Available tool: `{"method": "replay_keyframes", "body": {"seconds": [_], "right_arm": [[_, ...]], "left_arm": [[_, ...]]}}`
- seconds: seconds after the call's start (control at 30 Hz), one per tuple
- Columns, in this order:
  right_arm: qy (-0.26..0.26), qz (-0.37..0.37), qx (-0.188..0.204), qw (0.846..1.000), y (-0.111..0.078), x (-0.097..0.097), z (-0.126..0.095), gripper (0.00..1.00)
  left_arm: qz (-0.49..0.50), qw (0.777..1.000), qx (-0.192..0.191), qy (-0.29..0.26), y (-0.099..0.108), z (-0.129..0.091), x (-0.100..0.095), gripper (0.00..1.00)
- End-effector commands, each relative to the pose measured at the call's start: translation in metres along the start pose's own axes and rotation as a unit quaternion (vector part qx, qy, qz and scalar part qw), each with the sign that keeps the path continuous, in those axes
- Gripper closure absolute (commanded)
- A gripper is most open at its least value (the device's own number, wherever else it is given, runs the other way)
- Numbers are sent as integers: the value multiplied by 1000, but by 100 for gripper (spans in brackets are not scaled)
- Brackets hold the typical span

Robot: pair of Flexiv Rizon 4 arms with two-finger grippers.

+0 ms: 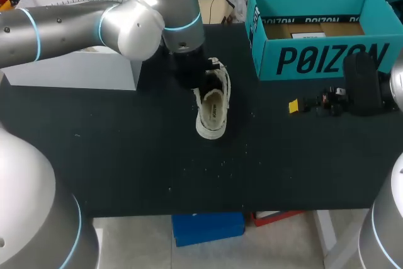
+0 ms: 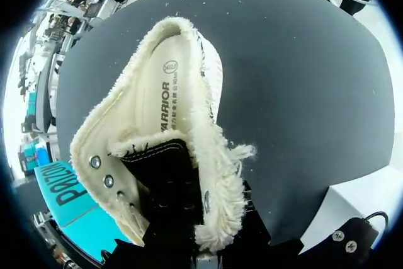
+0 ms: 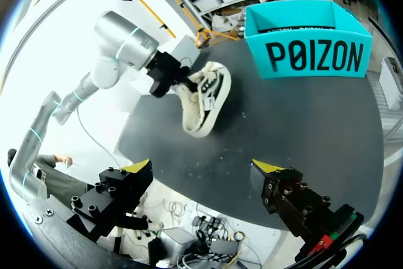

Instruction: Take the shoe out of the shoebox, open the shoe tongue, remove and reinsert the insole, then place the shoe into the shoebox

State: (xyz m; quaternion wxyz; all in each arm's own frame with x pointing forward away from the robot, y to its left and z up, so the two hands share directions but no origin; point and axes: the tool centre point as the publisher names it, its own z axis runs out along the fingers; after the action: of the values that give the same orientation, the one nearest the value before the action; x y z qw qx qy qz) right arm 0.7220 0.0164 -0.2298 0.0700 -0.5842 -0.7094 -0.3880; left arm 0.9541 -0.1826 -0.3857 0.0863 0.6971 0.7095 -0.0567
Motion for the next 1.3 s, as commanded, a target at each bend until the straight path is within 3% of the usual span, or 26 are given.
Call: {"method": "replay_keyframes", "body": {"seconds": [0.03,0.3,0.43,0.73,0.9,1.3], "right_arm": [[0,0,-1,1000,-1,0,1,0],[0,0,-1,1000,-1,0,1,0],[0,0,-1,1000,-1,0,1,0],[0,0,-1,1000,-1,0,1,0],[0,0,-1,1000,-1,0,1,0],[0,0,-1,1000,-1,0,1,0]], "left_arm": [[-20,1000,-23,-3,-9,-60,3,100],[-153,984,-83,-40,-2,-151,7,100],[-265,954,-128,-57,5,-187,31,100],[-426,875,-217,-83,26,-242,99,100],[-482,839,-233,-102,39,-250,145,100],[-566,782,-234,-119,82,-233,255,100]]}}
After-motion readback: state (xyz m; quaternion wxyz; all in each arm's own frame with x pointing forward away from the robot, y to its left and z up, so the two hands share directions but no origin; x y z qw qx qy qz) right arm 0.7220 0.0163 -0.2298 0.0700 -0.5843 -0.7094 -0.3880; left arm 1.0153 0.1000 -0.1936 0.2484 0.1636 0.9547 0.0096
